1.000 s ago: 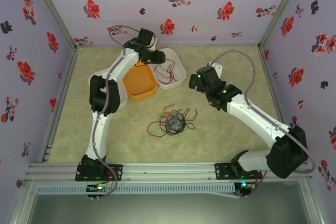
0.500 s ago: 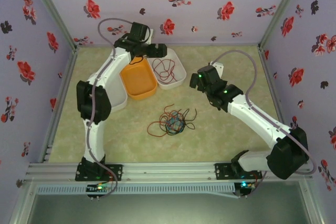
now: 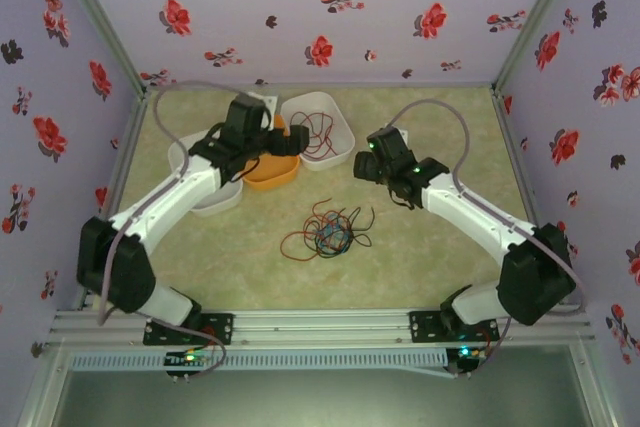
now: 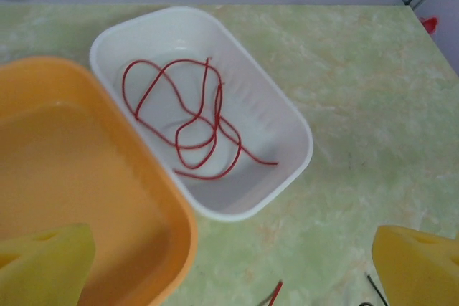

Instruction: Untangle the cables

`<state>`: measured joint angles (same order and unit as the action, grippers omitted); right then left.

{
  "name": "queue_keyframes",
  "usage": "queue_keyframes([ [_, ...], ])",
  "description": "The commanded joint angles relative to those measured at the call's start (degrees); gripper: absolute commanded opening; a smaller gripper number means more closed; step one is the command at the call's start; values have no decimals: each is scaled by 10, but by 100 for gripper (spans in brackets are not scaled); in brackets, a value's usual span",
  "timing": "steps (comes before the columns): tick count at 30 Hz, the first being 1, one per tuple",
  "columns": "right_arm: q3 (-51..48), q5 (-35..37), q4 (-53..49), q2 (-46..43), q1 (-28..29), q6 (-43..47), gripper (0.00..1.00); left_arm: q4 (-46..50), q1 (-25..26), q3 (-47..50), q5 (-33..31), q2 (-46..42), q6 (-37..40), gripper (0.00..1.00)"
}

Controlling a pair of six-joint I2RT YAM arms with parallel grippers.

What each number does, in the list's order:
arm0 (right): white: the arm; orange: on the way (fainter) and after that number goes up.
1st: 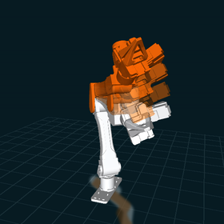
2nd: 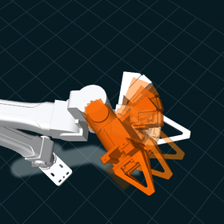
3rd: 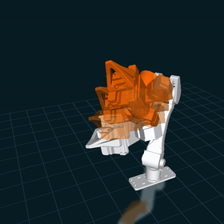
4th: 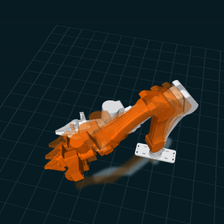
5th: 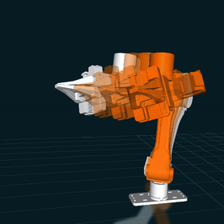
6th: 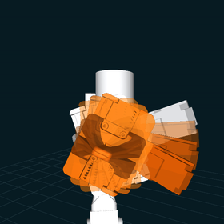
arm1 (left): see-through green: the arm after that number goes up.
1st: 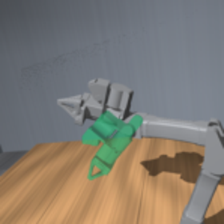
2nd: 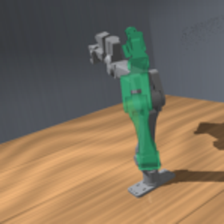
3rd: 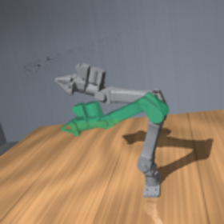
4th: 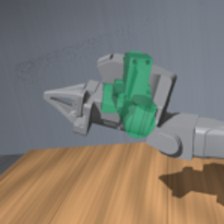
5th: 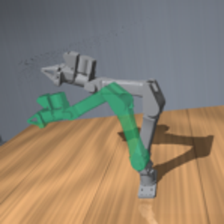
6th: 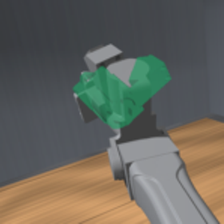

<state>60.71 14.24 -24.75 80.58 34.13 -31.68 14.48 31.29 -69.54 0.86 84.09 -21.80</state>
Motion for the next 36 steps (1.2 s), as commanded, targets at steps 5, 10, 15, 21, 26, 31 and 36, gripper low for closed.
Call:
queue_keyframes([
  [5,27,-82,-20,43,29,30,73,-79,27,187,-80,-127,-54,100],
  [10,59,-105,-63,79,53,41,65,-48,46,253,-93,-168,-83,100],
  [15,80,-123,-93,108,70,50,59,-2,79,284,-79,-159,-101,100],
  [21,86,-151,-130,131,70,85,46,-28,111,312,-20,-129,-94,100],
  [26,94,-177,-158,161,71,124,34,-79,120,325,37,-87,-76,96],
  [31,95,-191,-154,172,71,141,33,-85,120,333,76,-51,-58,87],
  [36,106,-213,-155,191,70,150,31,-91,120,344,103,-34,-64,82],
])
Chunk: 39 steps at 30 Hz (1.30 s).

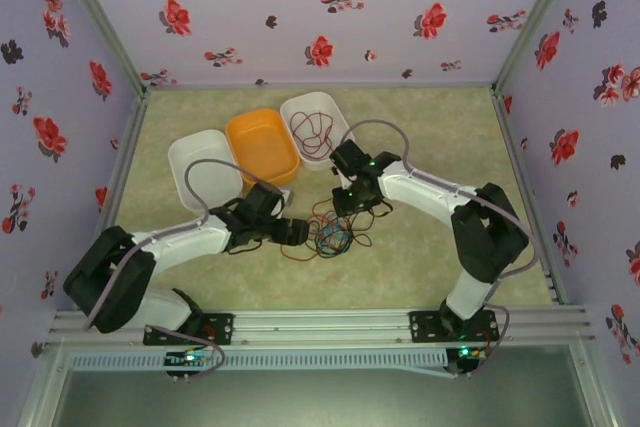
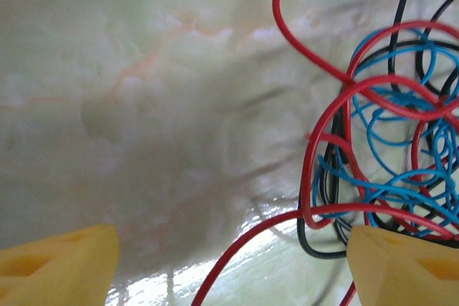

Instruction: Untangle the cables

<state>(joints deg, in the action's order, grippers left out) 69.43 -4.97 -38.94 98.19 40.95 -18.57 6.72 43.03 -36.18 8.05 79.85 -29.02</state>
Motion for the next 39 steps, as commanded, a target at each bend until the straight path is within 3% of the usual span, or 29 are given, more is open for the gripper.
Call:
queue_keyframes([
  [1,21,-26,-12,18,3,19,30,-15,3,12,31,11,8,81],
  [23,56,-35,-13,88,2,31,31,-9,4,7,30,34,11,67],
  [28,59,-54,-17,96,2,30,38,-7,4,6,28,37,11,67],
  [31,55,-56,-18,90,2,31,30,-7,3,2,28,42,14,64],
  [34,49,-56,-11,77,1,24,14,-7,3,-1,27,45,16,55],
  [39,46,-29,-1,33,-6,6,8,-7,3,-2,16,40,13,38],
])
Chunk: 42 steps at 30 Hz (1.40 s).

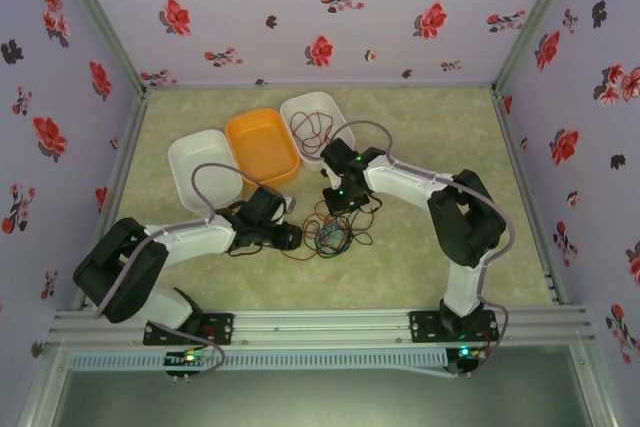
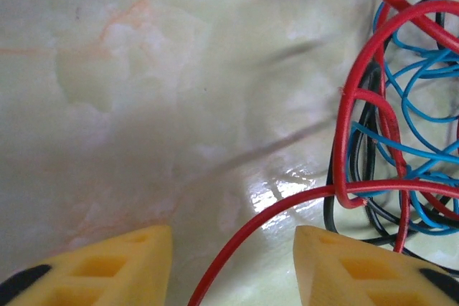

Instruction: Untangle the cables

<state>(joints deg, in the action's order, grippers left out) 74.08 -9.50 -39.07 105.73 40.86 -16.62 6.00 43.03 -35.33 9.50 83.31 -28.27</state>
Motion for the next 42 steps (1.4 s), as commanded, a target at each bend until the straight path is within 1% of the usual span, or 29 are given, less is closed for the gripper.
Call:
queue_keyframes([
  [1,-2,23,2,-50,-7,-16,7,2,3,-12,0,4,8,36],
  [4,-4,48,0,-75,-16,-31,7,4,4,-12,-9,-2,7,31],
  [9,-21,77,5,-114,-31,-44,7,7,2,-5,-28,-8,11,18],
  [13,-32,95,12,-142,-42,-55,7,13,1,-1,-43,-7,10,13],
  [20,-18,134,-14,-174,-57,-59,5,24,0,3,-56,-13,6,9],
  [28,13,200,-46,-242,-57,-45,5,30,-5,5,-66,-11,4,0],
  [35,43,278,-84,-302,-57,-24,5,31,-7,5,-69,-7,5,0],
  [42,97,354,-118,-334,-57,10,5,37,-8,5,-70,-5,5,0],
])
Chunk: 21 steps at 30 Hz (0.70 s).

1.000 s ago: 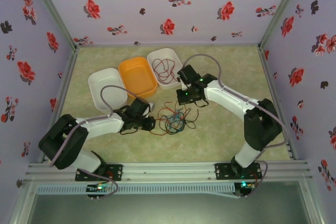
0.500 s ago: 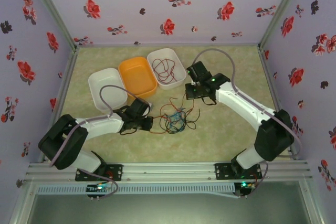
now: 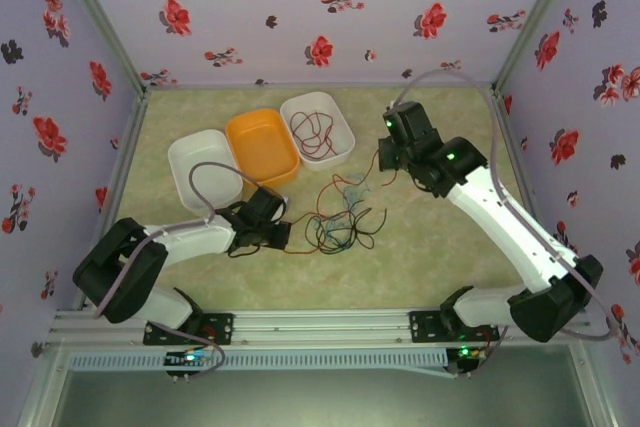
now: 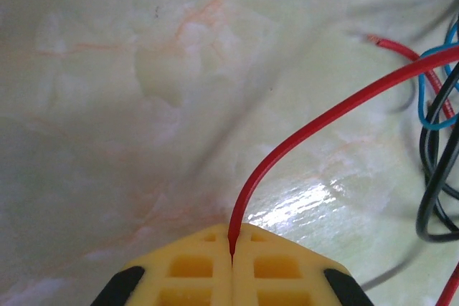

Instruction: Untangle the cables

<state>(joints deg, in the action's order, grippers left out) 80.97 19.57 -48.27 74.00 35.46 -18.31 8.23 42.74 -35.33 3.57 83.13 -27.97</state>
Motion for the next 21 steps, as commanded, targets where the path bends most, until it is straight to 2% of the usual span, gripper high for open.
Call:
queue_keyframes([
  [1,34,69,-26,-20,-3,32,5,15,-6,5,-12,-3,2,0],
  [7,79,105,-32,-31,-3,60,5,18,-6,4,-14,-6,2,0],
  [12,106,102,-21,-39,-3,82,5,22,-6,1,-16,-13,4,0],
  [18,157,147,-16,-41,-3,122,4,33,-6,-2,-20,-14,11,0],
  [21,174,142,0,-41,-3,135,4,33,-6,-3,-21,-15,11,0],
])
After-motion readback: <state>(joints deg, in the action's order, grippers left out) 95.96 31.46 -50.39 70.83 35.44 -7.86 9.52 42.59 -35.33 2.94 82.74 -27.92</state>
